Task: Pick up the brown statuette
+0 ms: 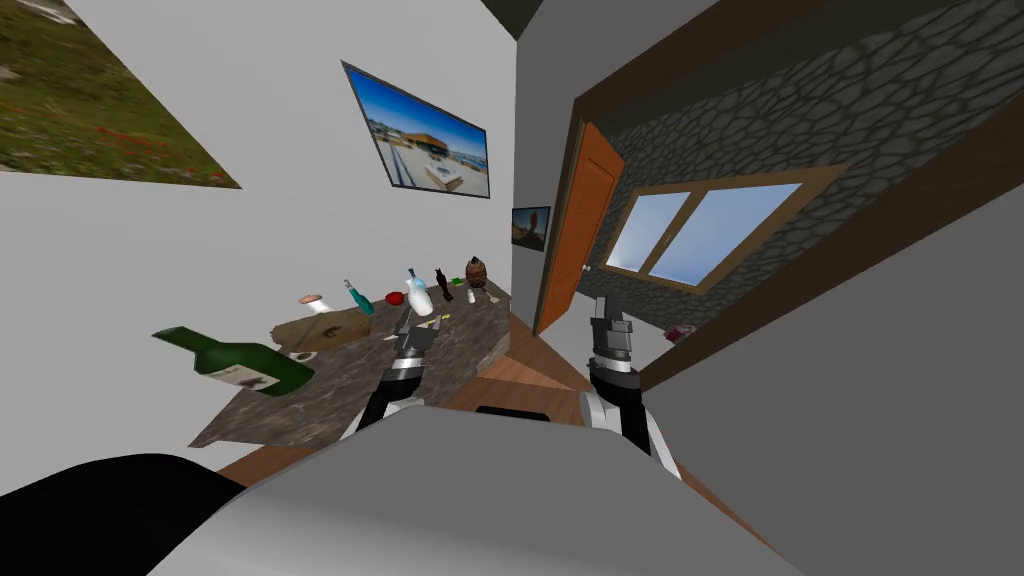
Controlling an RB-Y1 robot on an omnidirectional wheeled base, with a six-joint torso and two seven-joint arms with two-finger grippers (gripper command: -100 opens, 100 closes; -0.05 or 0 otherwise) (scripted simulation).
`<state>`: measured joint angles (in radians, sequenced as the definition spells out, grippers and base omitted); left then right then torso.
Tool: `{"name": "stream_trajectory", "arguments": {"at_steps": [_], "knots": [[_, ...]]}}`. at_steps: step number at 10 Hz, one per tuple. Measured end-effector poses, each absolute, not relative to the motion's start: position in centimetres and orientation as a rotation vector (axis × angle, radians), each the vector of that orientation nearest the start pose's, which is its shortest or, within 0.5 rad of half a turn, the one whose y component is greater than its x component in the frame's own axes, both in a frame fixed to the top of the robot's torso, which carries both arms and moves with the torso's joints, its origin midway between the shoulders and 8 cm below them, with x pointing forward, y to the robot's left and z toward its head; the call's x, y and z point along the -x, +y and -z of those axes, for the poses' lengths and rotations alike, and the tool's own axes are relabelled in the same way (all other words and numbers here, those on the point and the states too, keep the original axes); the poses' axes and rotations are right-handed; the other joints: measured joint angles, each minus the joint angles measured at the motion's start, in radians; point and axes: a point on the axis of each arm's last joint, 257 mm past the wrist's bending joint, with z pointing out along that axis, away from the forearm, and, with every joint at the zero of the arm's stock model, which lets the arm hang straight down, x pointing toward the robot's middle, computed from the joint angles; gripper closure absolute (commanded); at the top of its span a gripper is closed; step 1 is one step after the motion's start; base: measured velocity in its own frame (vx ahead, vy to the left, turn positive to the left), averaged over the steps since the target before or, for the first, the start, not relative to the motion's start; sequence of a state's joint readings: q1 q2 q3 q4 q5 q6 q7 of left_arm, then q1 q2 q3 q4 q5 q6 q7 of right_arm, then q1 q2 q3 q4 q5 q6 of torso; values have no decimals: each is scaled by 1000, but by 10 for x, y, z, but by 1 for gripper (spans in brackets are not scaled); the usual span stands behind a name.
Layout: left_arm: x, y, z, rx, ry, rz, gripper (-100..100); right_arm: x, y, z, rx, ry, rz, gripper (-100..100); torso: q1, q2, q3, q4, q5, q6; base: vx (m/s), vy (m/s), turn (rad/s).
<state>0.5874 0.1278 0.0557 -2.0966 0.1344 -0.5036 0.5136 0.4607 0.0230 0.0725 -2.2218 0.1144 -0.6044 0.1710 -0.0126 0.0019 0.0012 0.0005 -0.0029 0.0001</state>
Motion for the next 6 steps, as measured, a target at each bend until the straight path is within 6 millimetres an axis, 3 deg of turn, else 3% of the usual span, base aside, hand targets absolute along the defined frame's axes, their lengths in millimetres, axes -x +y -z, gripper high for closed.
{"name": "stream_trajectory", "arguments": {"at_steps": [2,6], "knots": [[-345,347,110,1190,561,1673,-100,-344,-236,-30,-478,640,-1180,0,-1,-1,0,0,0,0,-27,-187,158],[-338,373,151,1341,500,1682,-100,-344,-236,-30,-477,640,-1180,0,2,-7,-4,-1,0,0,24,-141,116]]}}
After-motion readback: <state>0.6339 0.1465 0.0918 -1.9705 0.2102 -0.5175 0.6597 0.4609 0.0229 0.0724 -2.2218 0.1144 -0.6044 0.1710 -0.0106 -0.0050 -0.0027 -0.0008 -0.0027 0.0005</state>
